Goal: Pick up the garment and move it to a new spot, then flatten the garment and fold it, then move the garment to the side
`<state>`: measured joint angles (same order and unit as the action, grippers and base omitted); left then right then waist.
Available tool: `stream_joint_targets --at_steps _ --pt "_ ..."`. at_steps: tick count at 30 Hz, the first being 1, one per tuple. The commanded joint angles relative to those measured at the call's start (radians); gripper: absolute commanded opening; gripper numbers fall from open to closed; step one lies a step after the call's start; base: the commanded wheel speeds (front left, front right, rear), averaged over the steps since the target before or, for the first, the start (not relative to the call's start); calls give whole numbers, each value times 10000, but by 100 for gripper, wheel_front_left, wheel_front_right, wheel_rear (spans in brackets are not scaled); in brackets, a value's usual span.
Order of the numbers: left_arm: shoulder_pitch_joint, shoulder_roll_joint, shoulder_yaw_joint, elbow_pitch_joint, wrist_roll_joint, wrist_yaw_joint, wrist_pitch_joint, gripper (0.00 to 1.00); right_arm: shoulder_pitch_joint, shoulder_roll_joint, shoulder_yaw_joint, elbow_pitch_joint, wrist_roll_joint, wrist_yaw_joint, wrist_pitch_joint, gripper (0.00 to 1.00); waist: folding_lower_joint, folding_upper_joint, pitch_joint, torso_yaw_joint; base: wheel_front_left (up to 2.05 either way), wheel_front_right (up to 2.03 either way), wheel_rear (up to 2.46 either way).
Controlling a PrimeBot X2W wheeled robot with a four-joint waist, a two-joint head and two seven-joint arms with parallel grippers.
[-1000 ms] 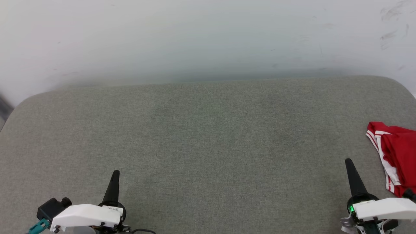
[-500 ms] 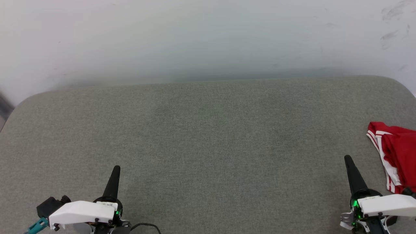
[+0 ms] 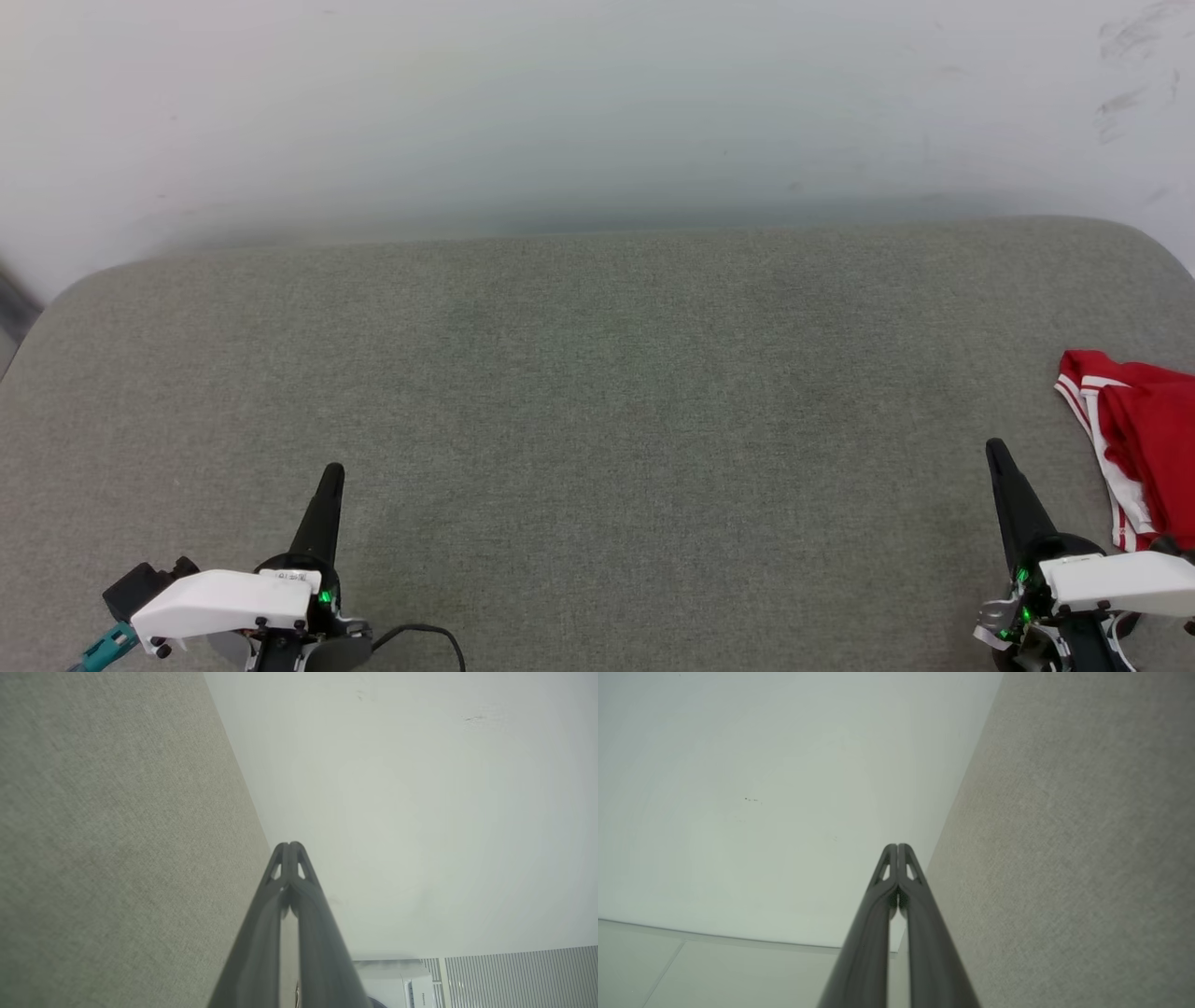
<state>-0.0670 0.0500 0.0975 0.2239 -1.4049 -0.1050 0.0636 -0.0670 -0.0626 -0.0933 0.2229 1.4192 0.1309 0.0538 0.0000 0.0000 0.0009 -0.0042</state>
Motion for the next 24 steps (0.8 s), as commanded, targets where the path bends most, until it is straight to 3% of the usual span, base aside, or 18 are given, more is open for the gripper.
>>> stream_joint_targets --at_steps 1,24 --pt "-196 12 22 -3 -202 -51 61 0 -227 32 -32 -21 218 -2 63 0 0 0 1 2 0 0 0" --pt "-457 10 177 196 -1844 -270 495 0 -427 72 -115 205 1795 -3 493 0 0 0 19 36 0 0 0"
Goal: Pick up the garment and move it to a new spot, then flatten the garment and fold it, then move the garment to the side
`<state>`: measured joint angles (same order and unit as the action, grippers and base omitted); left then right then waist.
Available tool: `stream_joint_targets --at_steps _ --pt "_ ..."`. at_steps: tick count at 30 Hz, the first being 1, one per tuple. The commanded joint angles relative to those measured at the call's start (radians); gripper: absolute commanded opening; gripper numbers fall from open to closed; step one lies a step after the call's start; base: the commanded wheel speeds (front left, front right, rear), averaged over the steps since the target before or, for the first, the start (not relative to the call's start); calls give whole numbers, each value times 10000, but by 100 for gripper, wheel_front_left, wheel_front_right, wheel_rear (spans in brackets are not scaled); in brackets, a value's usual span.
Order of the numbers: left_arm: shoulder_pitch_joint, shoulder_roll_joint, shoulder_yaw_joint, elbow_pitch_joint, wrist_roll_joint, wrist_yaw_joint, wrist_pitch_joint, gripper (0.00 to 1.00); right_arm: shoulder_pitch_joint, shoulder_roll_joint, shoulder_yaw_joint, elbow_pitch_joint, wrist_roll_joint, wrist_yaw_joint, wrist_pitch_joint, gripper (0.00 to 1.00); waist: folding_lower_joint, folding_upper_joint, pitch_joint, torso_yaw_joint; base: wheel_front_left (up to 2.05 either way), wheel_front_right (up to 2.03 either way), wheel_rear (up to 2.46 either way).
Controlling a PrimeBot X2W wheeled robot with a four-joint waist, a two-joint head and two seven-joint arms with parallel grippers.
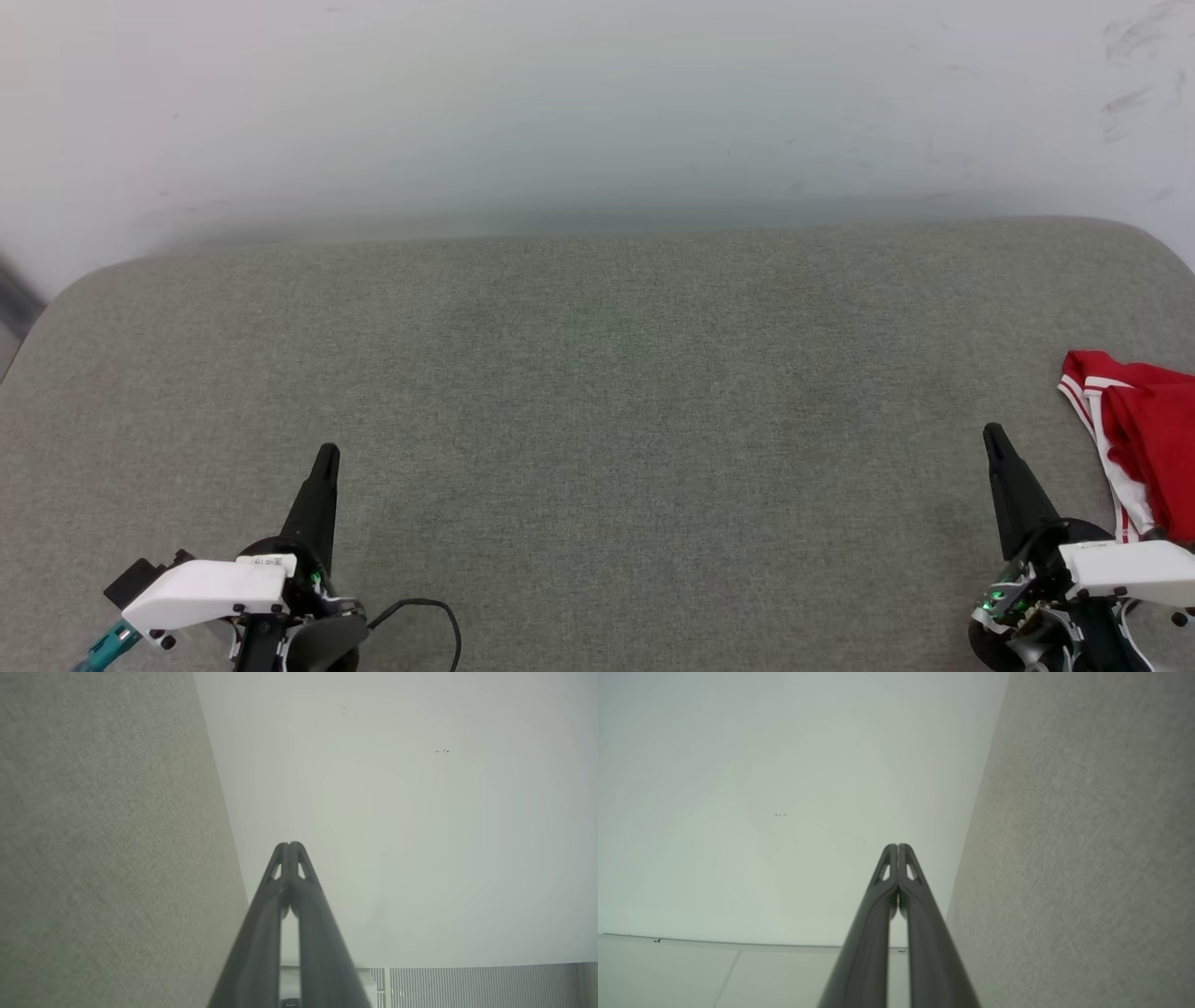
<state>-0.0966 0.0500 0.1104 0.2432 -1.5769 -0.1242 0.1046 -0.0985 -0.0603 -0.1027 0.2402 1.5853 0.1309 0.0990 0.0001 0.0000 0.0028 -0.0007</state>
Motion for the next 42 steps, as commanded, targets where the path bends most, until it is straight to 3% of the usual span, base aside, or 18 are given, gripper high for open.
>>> stream_joint_targets --at_steps 1,42 --pt "-161 9 54 16 -195 -76 86 0 -127 50 -24 42 200 -3 65 0 -1 0 1 2 0 0 0" --pt "-164 6 70 33 -352 -89 136 0 -155 85 -72 57 299 -3 143 0 -1 0 3 7 0 0 0"
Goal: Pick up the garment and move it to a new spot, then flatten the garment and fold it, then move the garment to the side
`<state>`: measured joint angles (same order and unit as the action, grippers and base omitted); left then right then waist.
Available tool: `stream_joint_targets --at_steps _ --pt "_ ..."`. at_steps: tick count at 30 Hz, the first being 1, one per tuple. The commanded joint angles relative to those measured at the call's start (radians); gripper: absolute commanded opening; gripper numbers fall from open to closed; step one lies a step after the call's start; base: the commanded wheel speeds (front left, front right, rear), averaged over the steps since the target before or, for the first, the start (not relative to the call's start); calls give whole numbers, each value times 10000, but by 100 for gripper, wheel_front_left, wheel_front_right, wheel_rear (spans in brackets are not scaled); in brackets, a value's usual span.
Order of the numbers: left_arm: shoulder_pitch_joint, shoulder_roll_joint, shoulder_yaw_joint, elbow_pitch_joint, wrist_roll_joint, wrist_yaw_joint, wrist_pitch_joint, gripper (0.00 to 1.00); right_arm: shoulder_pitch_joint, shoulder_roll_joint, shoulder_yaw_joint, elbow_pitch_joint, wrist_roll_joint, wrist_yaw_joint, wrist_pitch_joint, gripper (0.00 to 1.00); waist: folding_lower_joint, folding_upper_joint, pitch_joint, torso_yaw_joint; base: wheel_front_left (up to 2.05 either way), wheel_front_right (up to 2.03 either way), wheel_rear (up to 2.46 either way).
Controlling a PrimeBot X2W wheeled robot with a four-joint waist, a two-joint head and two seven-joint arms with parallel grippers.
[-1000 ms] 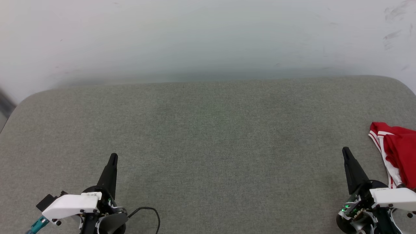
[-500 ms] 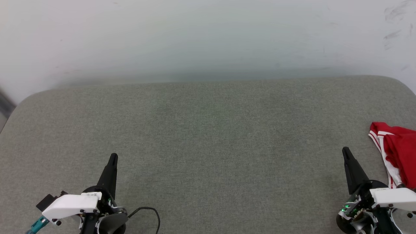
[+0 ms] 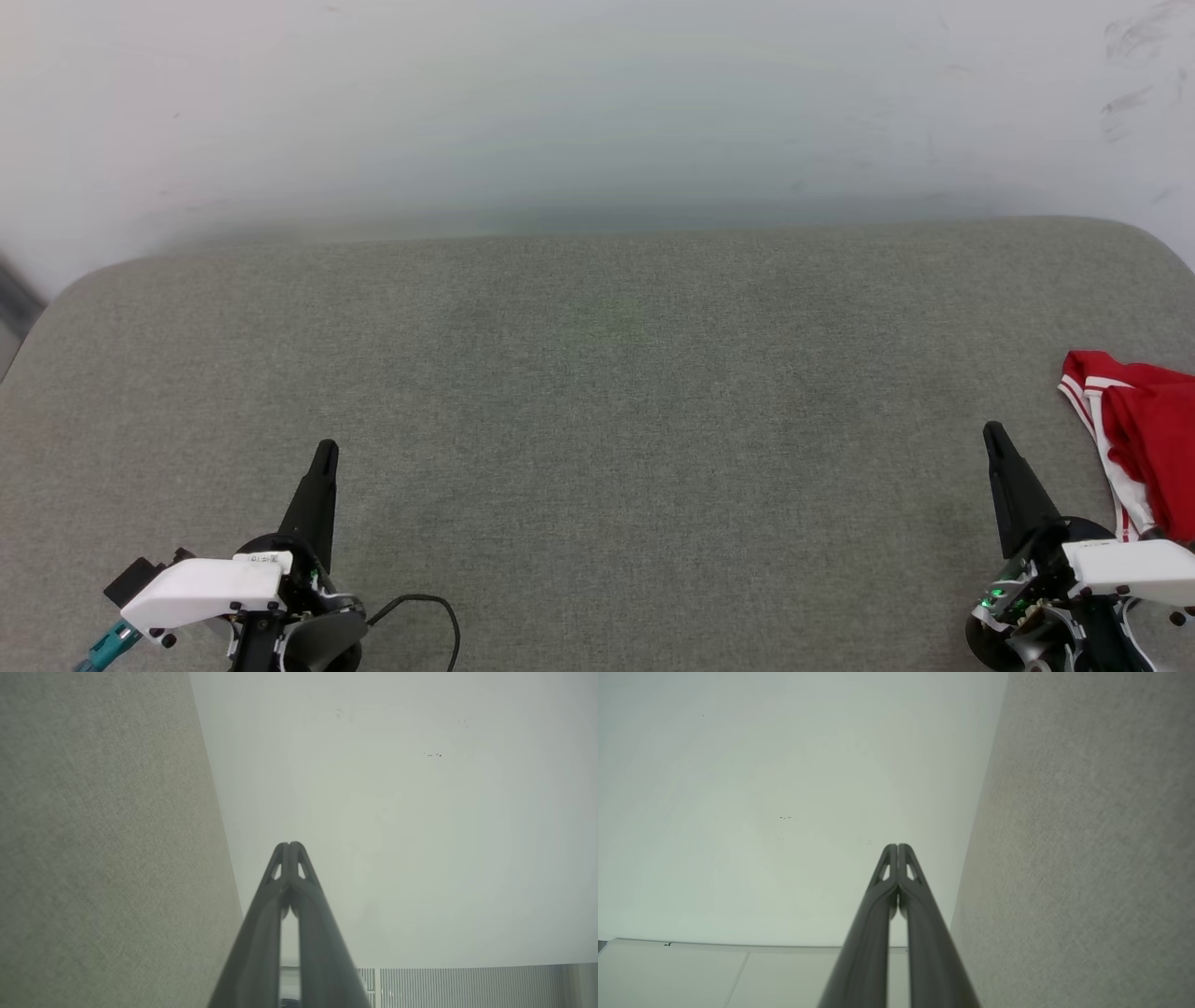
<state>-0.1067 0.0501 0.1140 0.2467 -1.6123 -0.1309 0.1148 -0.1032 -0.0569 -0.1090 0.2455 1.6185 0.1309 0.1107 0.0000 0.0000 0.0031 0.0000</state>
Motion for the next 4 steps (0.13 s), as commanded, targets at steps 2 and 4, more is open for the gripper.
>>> stream_joint_targets --at_steps 2,4 --pt "-64 4 31 -2 3 -21 36 0 -109 51 -10 3 -36 -3 26 0 0 0 0 0 0 0 0" --pt "-64 4 31 -2 3 -21 35 0 -109 53 -13 3 -38 -3 29 0 0 0 0 0 0 0 0"
